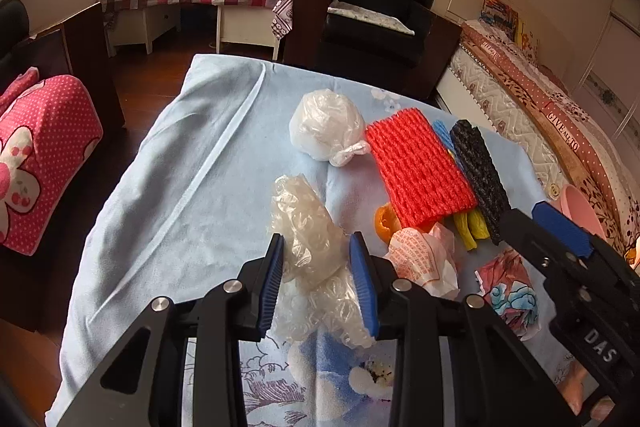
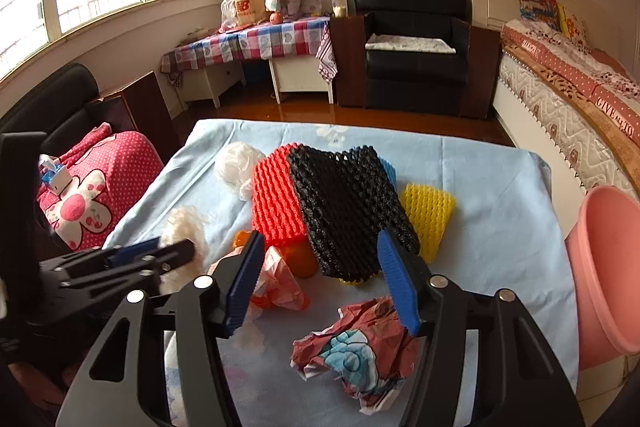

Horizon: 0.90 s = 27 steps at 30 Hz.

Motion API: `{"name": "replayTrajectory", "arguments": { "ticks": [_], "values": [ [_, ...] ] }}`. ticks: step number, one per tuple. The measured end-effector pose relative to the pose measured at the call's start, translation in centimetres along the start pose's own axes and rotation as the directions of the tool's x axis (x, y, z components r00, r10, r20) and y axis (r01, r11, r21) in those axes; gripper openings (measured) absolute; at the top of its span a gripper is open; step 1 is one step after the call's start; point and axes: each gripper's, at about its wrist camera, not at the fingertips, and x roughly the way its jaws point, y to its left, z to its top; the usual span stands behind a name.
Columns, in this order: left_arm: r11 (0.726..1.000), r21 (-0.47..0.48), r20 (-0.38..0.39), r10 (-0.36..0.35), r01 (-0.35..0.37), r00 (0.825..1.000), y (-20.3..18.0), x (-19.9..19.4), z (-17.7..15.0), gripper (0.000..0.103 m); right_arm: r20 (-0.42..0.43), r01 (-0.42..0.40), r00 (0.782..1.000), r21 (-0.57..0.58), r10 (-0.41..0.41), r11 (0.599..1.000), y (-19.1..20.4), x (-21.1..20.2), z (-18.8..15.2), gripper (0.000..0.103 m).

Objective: Collect trash
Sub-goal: 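Grasp the black foam net with the right tool while the left tool grasps the clear bubble wrap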

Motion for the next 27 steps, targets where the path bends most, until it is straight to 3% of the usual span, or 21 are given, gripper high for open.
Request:
{"name": "replayTrajectory", "arguments": {
  "ticks": [5, 11, 27],
  "values": [
    [1.0, 0.005, 0.027, -0.004, 0.004, 1.0, 0.5, -1.4, 0.0, 0.033, -0.039, 0.001, 0.999, 0.011, 0.0, 1.0, -0.3, 1.7, -0.2, 0.044],
    [1.0, 0.022, 0.051, -0.011, 0.01, 0.999, 0.0, -2.4, 0.1, 0.033, -0.045, -0.019, 0.999, 0.033, 0.02, 0.999, -0.8, 2.1, -0.4, 0.012],
    [0.993, 0.096, 0.102, -0.076, 0.066, 0.992, -4.6, -5.5, 0.5, 0.033, 0.088, -0.033, 0.996, 0.151, 0.02, 0.988, -5.2, -4.8, -0.1, 0.009]
  ]
}}
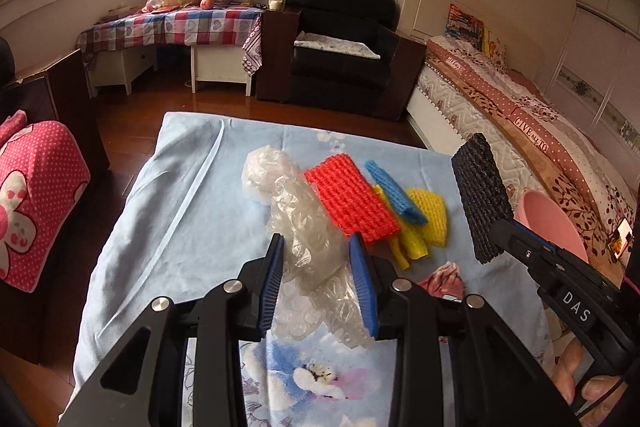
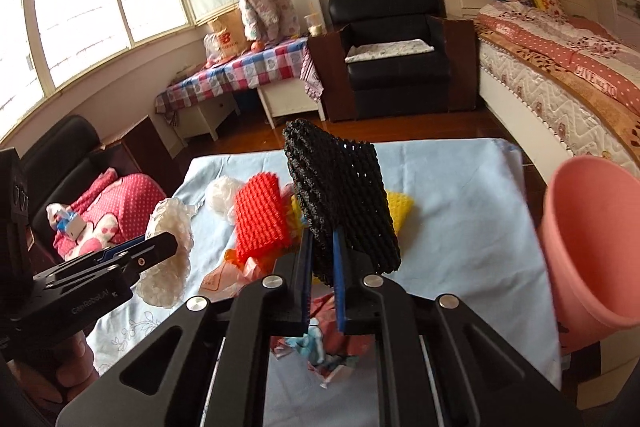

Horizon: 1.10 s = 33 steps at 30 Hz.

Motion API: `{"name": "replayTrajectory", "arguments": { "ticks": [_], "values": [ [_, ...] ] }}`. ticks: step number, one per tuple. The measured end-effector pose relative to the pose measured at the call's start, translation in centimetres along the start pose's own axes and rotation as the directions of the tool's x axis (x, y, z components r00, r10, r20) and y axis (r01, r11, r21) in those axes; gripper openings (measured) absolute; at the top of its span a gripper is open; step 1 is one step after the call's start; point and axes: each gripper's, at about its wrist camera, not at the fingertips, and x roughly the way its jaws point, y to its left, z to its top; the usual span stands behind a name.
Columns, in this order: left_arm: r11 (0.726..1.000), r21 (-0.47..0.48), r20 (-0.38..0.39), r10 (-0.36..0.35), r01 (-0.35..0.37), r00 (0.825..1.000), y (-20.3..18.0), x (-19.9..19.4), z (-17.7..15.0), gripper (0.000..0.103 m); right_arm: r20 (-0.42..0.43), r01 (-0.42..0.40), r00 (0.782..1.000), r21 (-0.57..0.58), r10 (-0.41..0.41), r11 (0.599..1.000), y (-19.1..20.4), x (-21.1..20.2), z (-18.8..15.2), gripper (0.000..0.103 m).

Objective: Collect trash
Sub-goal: 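Grasp the black foam net with the right tool while the left tool grasps the clear bubble wrap, then carry both held items over the pink bucket and open both tools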

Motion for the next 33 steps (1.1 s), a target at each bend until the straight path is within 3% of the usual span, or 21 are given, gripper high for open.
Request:
{"name": "replayTrajectory", "arguments": {
  "ticks": [7, 17, 25, 33],
  "values": [
    [0.991, 0.088, 0.035, -0.107, 0.104, 0.994, -6.2, -1.3, 1.0, 0.033, 0.069, 0.085, 0.993, 0.117, -0.093, 0.99, -5.7, -4.2, 0.5, 0.009],
    [0.942, 0.232, 0.017, -0.254, 0.243, 0.967, -17.3, -1.1, 1.2, 0.033, 0.08, 0.224, 0.965, 0.26, -0.251, 0.939, -15.3, -8.5, -1.4, 0.01],
    [0.9, 0.302, -0.05, -0.314, 0.314, 0.948, -25.3, 1.8, 0.7, 0.033, 0.075, 0.257, 0.953, 0.322, -0.295, 0.911, -20.7, -9.4, -2.2, 0.01],
    [0.865, 0.334, -0.128, -0.352, 0.374, 0.927, -31.6, 6.1, -0.8, 0.033, 0.058, 0.255, 0.954, 0.361, -0.294, 0.897, -24.4, -9.0, -2.4, 0.01]
  ]
}}
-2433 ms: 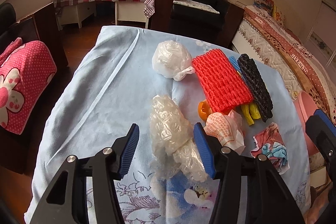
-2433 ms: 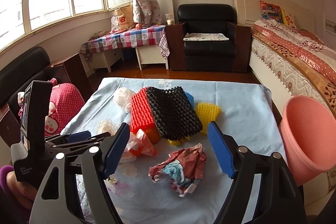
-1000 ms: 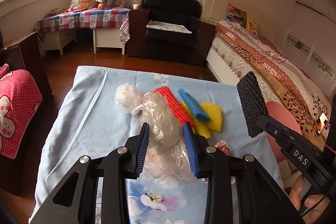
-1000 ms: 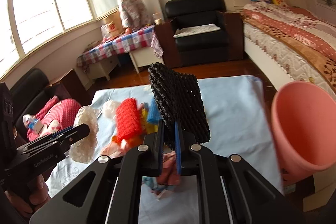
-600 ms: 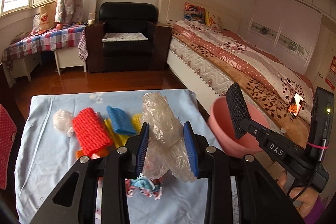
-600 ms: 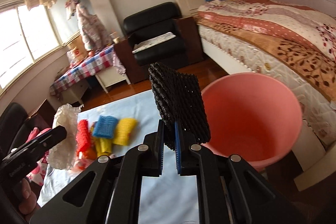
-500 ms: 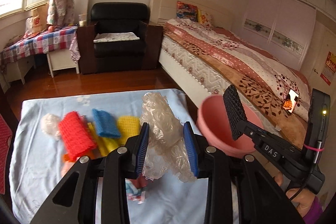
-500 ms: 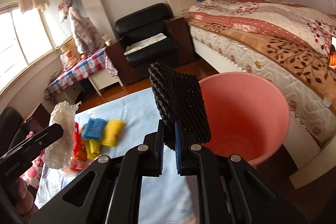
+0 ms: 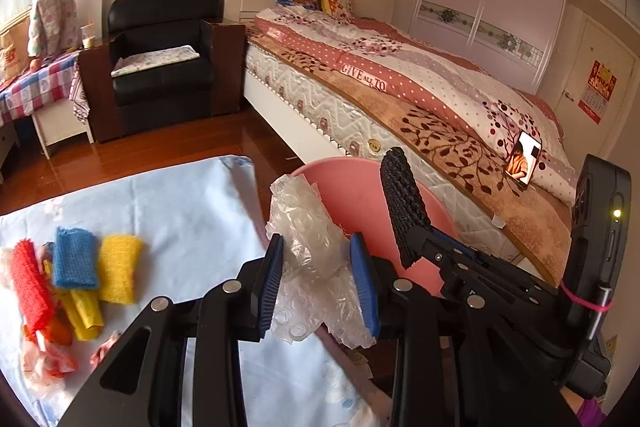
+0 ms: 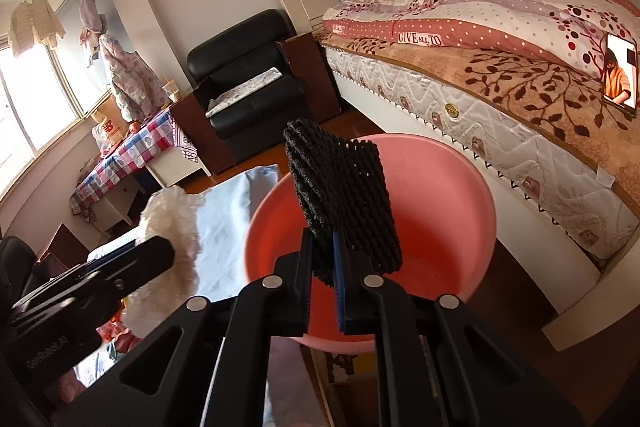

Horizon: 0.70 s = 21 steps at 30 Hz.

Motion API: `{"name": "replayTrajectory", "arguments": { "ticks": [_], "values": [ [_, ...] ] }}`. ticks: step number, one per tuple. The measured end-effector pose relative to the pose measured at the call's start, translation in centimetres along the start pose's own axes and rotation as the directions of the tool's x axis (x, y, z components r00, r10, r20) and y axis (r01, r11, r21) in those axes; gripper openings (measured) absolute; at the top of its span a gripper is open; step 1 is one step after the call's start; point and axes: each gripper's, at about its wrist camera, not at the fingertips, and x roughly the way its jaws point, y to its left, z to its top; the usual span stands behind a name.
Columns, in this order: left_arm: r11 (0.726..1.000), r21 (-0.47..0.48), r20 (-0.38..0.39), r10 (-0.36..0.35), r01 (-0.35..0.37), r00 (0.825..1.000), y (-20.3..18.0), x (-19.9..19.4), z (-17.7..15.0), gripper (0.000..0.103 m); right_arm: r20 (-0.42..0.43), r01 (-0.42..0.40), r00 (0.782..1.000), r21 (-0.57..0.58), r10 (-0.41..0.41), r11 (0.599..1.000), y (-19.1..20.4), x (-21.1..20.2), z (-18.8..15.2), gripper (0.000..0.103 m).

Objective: Collect trash
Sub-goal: 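Carry both held items over the pink bucket and open both tools, then move both open tools back over the table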

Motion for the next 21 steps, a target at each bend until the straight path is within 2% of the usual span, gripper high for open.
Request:
{"name": "replayTrajectory", "arguments": {
  "ticks": [9, 11, 14, 17, 21],
  "values": [
    [1.0, 0.012, -0.049, -0.001, 0.002, 0.999, -1.6, 4.6, 0.1, 0.036, -0.03, 0.03, 0.999, 0.006, -0.03, 1.0, -1.4, 1.6, 0.1, 0.01],
    [1.0, 0.013, -0.046, -0.006, 0.006, 0.999, -1.4, 4.8, 0.2, 0.041, -0.039, 0.037, 0.999, 0.01, -0.036, 0.999, -1.5, 1.9, 0.1, 0.011],
    [1.0, 0.0, -0.044, -0.013, 0.013, 0.999, -1.0, 4.9, 0.4, 0.056, -0.054, 0.042, 0.998, 0.021, -0.041, 0.999, -1.9, 2.4, 0.1, 0.025],
    [1.0, -0.018, -0.051, -0.021, 0.021, 0.998, -0.6, 5.2, 0.6, 0.056, -0.054, 0.031, 0.998, 0.049, -0.029, 0.998, -2.5, 2.6, 0.1, 0.038],
    [1.0, -0.007, -0.047, -0.016, 0.016, 0.999, -0.6, 4.8, 0.6, 0.057, -0.053, 0.037, 0.998, 0.039, -0.035, 0.999, -2.5, 2.6, 0.0, 0.039]
  ]
}}
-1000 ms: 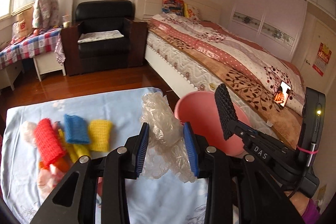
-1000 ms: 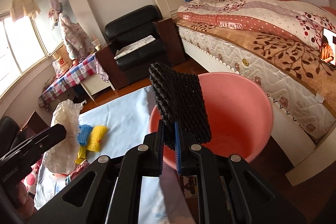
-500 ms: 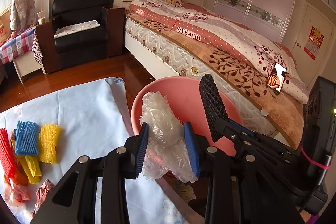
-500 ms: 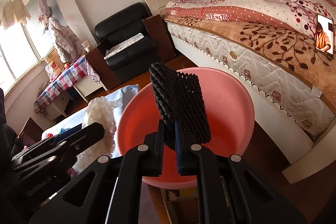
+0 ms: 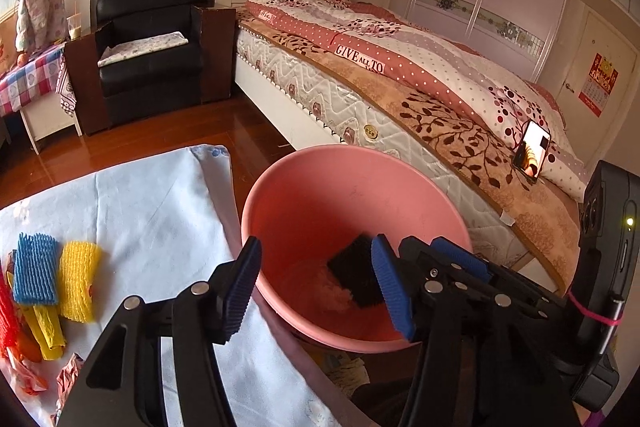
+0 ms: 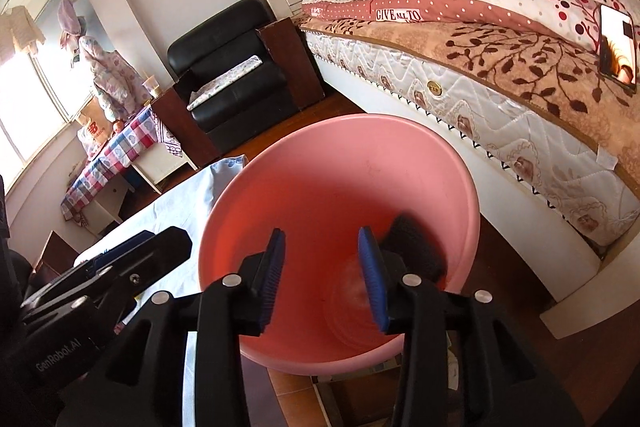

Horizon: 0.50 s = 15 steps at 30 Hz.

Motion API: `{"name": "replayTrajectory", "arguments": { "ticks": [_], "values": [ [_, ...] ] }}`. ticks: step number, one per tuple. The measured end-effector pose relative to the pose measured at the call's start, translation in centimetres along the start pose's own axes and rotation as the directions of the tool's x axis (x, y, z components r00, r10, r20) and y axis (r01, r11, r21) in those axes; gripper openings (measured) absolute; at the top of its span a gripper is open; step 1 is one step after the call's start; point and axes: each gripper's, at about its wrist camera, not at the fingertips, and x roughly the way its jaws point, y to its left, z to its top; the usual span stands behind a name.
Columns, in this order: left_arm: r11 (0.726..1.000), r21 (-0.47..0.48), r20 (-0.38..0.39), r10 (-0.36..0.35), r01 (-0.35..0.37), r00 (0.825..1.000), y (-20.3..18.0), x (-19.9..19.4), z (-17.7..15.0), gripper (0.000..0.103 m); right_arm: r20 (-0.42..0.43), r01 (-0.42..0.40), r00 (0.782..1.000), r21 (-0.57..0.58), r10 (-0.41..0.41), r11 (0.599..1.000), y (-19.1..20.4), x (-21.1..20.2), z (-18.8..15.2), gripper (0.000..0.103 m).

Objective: Collect trash
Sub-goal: 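Move both open tools back over the table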

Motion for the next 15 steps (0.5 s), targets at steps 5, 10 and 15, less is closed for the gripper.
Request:
{"name": "replayTrajectory", "arguments": {
  "ticks": [5, 10, 15],
  "values": [
    [1.0, 0.002, 0.011, 0.019, -0.019, 1.0, 0.1, -1.0, -0.3, 0.057, 0.028, 0.018, 0.999, -0.031, -0.017, 0.999, 1.1, -0.9, -0.4, 0.039],
    [0.999, -0.004, 0.029, 0.039, -0.038, 0.999, 0.7, -2.6, -0.6, 0.057, 0.046, 0.012, 0.999, -0.031, -0.01, 0.999, 2.0, -2.1, -0.8, 0.039],
    [0.998, -0.016, 0.046, 0.056, -0.056, 0.997, 1.4, -4.6, -1.1, 0.057, 0.055, -0.004, 0.998, -0.041, 0.006, 0.999, 3.2, -3.5, -1.4, 0.039]
  ]
}}
